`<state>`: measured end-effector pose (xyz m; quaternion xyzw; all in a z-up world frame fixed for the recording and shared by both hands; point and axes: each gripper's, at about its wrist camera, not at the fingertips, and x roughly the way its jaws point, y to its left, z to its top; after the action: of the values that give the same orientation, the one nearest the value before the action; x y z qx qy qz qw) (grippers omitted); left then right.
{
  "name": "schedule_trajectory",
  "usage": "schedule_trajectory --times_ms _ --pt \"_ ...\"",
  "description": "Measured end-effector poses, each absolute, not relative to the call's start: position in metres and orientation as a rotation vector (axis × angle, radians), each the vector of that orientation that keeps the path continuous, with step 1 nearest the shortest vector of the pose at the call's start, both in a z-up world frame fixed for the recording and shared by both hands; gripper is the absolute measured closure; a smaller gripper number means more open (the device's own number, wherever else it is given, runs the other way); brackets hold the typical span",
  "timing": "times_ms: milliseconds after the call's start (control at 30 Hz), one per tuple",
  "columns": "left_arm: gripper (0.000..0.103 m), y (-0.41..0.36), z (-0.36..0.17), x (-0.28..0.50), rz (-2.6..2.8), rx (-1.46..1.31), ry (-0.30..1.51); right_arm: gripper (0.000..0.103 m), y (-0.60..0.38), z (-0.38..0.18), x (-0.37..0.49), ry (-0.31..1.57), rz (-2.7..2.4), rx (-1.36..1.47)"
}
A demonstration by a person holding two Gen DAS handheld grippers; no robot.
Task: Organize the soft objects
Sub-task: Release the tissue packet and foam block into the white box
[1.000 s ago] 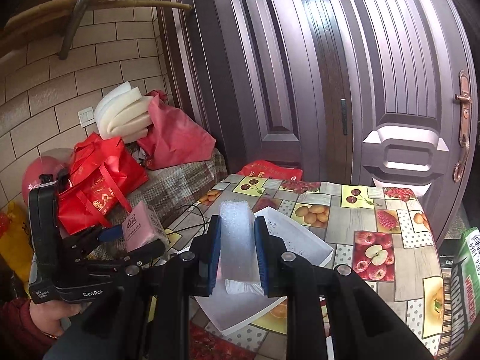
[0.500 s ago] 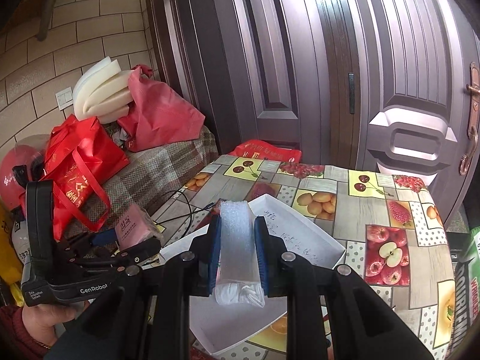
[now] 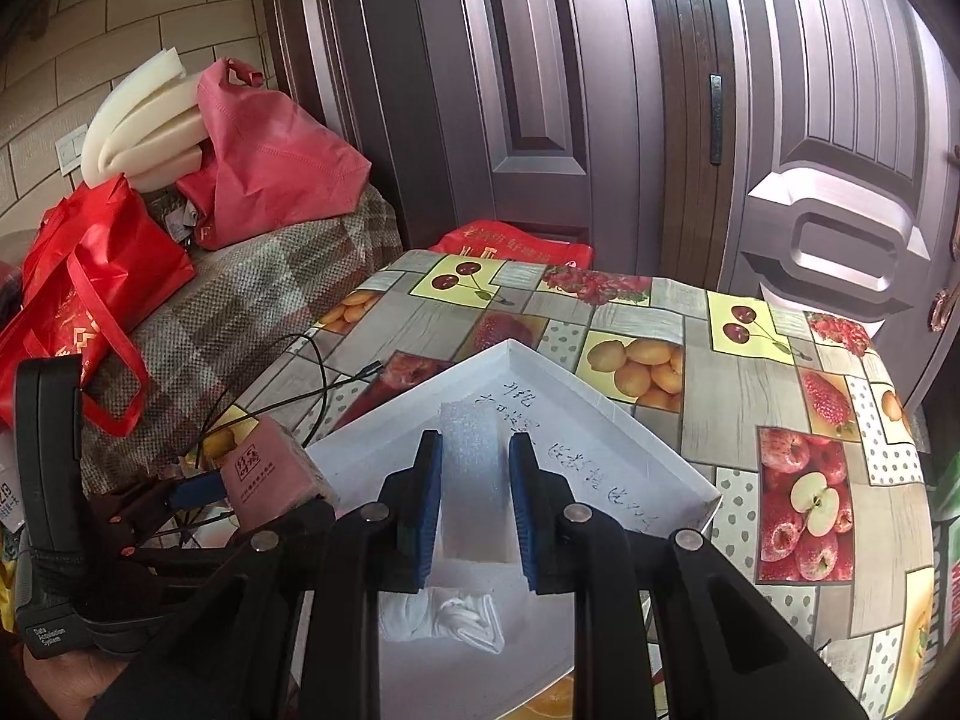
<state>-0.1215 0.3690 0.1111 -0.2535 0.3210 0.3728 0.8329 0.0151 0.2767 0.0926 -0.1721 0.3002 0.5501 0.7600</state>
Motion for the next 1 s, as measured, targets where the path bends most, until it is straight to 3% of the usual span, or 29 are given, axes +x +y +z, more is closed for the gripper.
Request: schedule_trajectory --times_ms 67,133,167,233,267,300,633,1000 --pt "0.014 0.373 0.109 -0.125 0.816 -0.535 0.673 0.081 0.281 0.086 0.017 0.652 1.188 -0.377" --pt "0.000 0.377 0.107 -0.128 0.844 -0.521 0.663 0.081 0.285 0.080 0.018 0.653 1.181 -0.380" --pt "0.000 0.377 0.107 -0.129 0.863 -0.508 0.665 0.075 0.286 0.078 0.018 0.659 1.183 -0.380" --pt "0.000 0.379 0.107 -0.129 0.902 -0.492 0.683 0.038 0.286 0.075 0.021 0.672 1.191 -0.366" --pt "0.000 0.380 0.107 -0.130 0.903 -0.495 0.680 0.009 0.285 0.075 0.022 0.672 1.196 -0.353" --pt "0.000 0.380 0.107 -0.131 0.905 -0.498 0.676 0.000 0.282 0.077 0.022 0.663 1.193 -0.341" --pt "0.000 0.354 0.136 -0.160 0.910 -0.486 0.580 0.000 0.235 0.113 0.023 0.580 1.144 -0.241" --pt "0.000 0.296 0.195 -0.181 0.838 -0.383 0.440 0.000 0.108 0.214 0.011 0.219 0.960 -0.025"
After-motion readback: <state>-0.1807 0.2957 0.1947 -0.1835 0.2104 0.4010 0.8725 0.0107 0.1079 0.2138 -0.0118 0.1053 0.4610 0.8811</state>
